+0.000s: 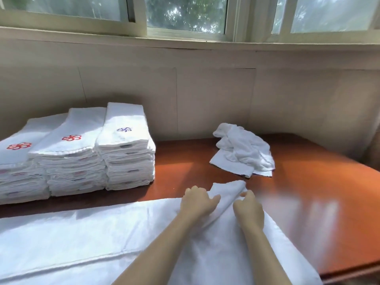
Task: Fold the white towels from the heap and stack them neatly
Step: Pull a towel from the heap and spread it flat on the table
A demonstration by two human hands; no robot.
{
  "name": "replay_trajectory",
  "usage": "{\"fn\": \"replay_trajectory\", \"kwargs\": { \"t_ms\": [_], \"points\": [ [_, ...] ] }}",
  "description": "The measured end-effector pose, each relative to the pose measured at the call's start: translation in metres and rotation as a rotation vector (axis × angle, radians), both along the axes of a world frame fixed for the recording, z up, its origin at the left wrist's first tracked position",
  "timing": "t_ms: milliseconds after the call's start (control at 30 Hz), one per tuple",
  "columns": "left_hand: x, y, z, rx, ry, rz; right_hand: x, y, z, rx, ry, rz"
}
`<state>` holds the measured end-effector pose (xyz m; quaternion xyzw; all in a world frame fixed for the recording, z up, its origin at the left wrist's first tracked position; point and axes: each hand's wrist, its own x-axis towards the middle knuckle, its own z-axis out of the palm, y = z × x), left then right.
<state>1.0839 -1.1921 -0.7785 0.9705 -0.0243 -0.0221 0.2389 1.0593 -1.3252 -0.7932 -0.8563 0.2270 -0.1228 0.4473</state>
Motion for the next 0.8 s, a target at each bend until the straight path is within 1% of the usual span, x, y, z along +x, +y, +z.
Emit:
{"fn": "replay_trajectory", "kwargs": {
  "t_ms": [67,100,167,233,267,300,333,367,400,467,533,600,633,700,733,800],
  "points": [
    [0.013,-0.016,0.003,-0.06,0.052,0.018,0.012,-0.013,0.002,0.073,0.023,-0.014],
    [0.018,-0.025,0.004,-0.147,0.078,0.01,0.016,-0.019,0.003,0.143,0.025,-0.026],
    [0.019,-0.041,0.005,-0.409,0.121,-0.071,0.022,-0.029,0.007,0.331,0.001,-0.049],
    [0.013,-0.048,0.006,-0.646,0.199,-0.265,0.024,-0.037,0.015,0.495,-0.032,-0.06],
    [0.008,-0.048,0.009,-0.68,0.278,-0.403,0.026,-0.043,0.017,0.566,-0.035,-0.064],
    [0.004,-0.046,0.01,-0.659,0.384,-0.539,0.028,-0.049,0.02,0.612,-0.017,-0.069],
    [-0.001,-0.04,0.011,-0.591,0.475,-0.657,0.027,-0.055,0.022,0.652,0.019,-0.062],
    [-0.002,-0.034,0.012,-0.512,0.527,-0.739,0.026,-0.061,0.023,0.668,0.068,-0.035],
    [-0.003,-0.029,0.012,-0.462,0.535,-0.775,0.024,-0.066,0.023,0.642,0.121,0.011],
    [-0.006,-0.016,0.017,-0.461,0.418,-0.709,0.019,-0.075,0.02,0.452,0.174,0.09],
    [-0.007,0.002,0.025,-0.468,0.198,-0.559,0.018,-0.081,0.014,0.271,0.173,0.097],
    [-0.007,0.027,0.033,-0.447,0.001,-0.4,0.018,-0.081,0.011,0.093,0.121,0.049],
    [-0.007,0.041,0.035,-0.428,-0.045,-0.327,0.019,-0.08,0.009,0.005,0.076,0.021],
    [-0.008,0.071,0.033,-0.31,-0.073,-0.22,0.024,-0.079,0.005,-0.072,-0.015,-0.04],
    [-0.011,0.085,0.029,-0.185,-0.045,-0.191,0.027,-0.078,0.005,-0.088,-0.025,-0.062],
    [-0.021,0.11,0.013,0.137,0.09,-0.166,0.035,-0.08,0.005,-0.129,0.033,-0.06]
  ]
}}
